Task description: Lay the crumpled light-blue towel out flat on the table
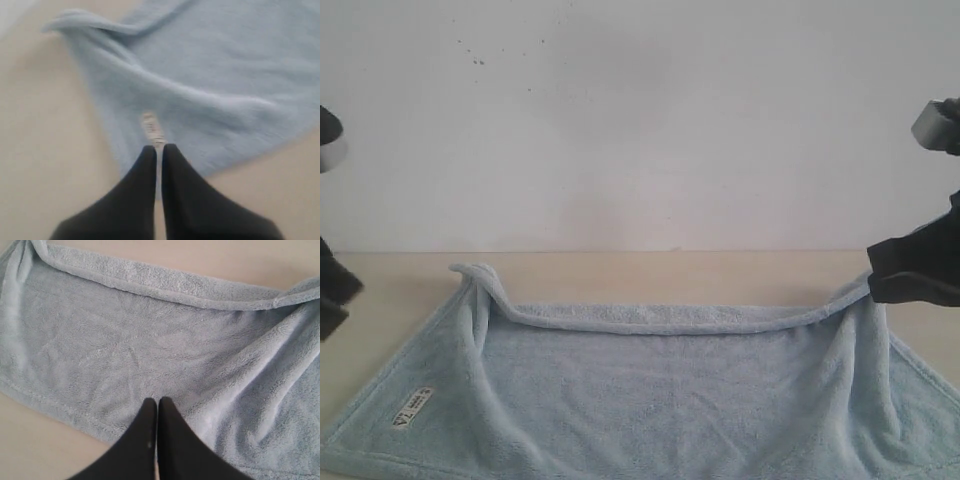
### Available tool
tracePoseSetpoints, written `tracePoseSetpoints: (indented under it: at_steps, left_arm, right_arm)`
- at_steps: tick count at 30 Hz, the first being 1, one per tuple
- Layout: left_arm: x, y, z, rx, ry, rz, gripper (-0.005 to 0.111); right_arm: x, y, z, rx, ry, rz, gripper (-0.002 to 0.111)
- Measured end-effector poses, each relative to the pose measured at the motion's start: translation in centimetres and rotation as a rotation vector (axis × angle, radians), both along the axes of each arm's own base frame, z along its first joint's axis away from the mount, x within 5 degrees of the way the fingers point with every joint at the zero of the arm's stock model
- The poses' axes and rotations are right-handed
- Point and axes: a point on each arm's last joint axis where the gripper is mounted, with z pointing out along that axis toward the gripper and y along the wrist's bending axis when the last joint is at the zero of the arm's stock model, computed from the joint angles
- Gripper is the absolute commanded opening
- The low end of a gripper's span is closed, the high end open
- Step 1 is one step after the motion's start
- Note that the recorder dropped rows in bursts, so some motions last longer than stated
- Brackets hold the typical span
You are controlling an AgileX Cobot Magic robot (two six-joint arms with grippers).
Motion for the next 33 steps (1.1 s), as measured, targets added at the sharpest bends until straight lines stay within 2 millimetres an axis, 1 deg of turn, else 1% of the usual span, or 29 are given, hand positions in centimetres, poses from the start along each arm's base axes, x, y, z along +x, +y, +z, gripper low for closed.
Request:
tracePoseSetpoints:
  at_steps: [1, 3, 4, 6, 8, 11, 14, 19, 20, 21, 22, 24, 26, 28, 32, 33]
  left_arm:
    - [0.6, 0.8, 0.1, 0.012, -0.072, 0.119, 0.004]
    - [1.3, 1.3, 0.3, -0.029, -0.162, 0.251, 0.004]
    - [1.7, 1.5, 0.7, -0.048, -0.219, 0.283, 0.004]
    - [1.9, 1.4, 0.9, -0.118, -0.257, 0.329, 0.004]
    - [2.0, 1.2, 0.9, -0.153, -0.258, 0.343, 0.004]
    - [2.4, 1.0, 0.0, -0.163, -0.223, 0.353, 0.004]
    - [2.8, 0.8, -2.2, -0.137, -0.146, 0.355, 0.004]
    - [3.1, 0.6, -7.8, -0.058, 0.013, 0.337, 0.004]
    - [3.1, 0.5, -9.7, -0.041, 0.058, 0.329, 0.004]
    - [3.2, 0.5, -10.6, -0.035, 0.074, 0.322, 0.004]
    - [3.4, 0.3, -12.0, -0.031, 0.096, 0.31, 0.004]
    - [3.9, 0.1, -13.5, -0.021, 0.117, 0.293, 0.004]
    - [4.3, -0.1, -14.6, -0.003, 0.131, 0.273, 0.004]
    - [4.5, -0.2, -15.2, 0.002, 0.137, 0.264, 0.004]
    - [4.7, -0.2, -15.6, 0.03, 0.131, 0.233, 0.004]
    - [4.9, 0.1, -15.9, 0.041, 0.13, 0.235, 0.004]
  right_arm:
    - [0.0, 0.0, 0.1, 0.003, -0.003, 0.0, 0.0]
    - [-0.3, 0.0, 0.5, 0.008, -0.021, 0.002, 0.0]
    - [-0.5, 0.0, 0.7, 0.009, -0.03, 0.003, 0.0]
    - [-0.7, 0.0, 1.1, 0.011, -0.047, 0.002, 0.0]
    - [-0.9, 0.0, 1.3, 0.013, -0.057, 0.0, 0.0]
    - [-0.9, 0.0, 1.3, 0.012, -0.061, 0.003, 0.0]
    - [-0.9, 0.0, 1.4, 0.007, -0.066, 0.006, 0.0]
    - [-0.7, -0.1, 1.4, 0.001, -0.086, -0.001, 0.0]
    - [-0.7, -0.1, 1.5, -0.002, -0.091, -0.001, 0.0]
    - [-0.7, -0.1, 1.5, -0.003, -0.093, 0.001, 0.0]
    - [-0.7, -0.1, 1.5, -0.008, -0.098, 0.004, 0.0]
    - [-0.6, -0.1, 1.4, -0.011, -0.099, 0.006, 0.0]
    - [-0.4, -0.1, 1.2, -0.012, -0.09, 0.006, 0.0]
    - [-0.1, -0.1, 0.8, -0.017, -0.079, 0.006, 0.0]
    - [0.5, -0.1, 0.0, -0.024, -0.053, 0.008, 0.0]
    - [0.6, -0.1, -0.1, -0.027, -0.049, 0.011, 0.0]
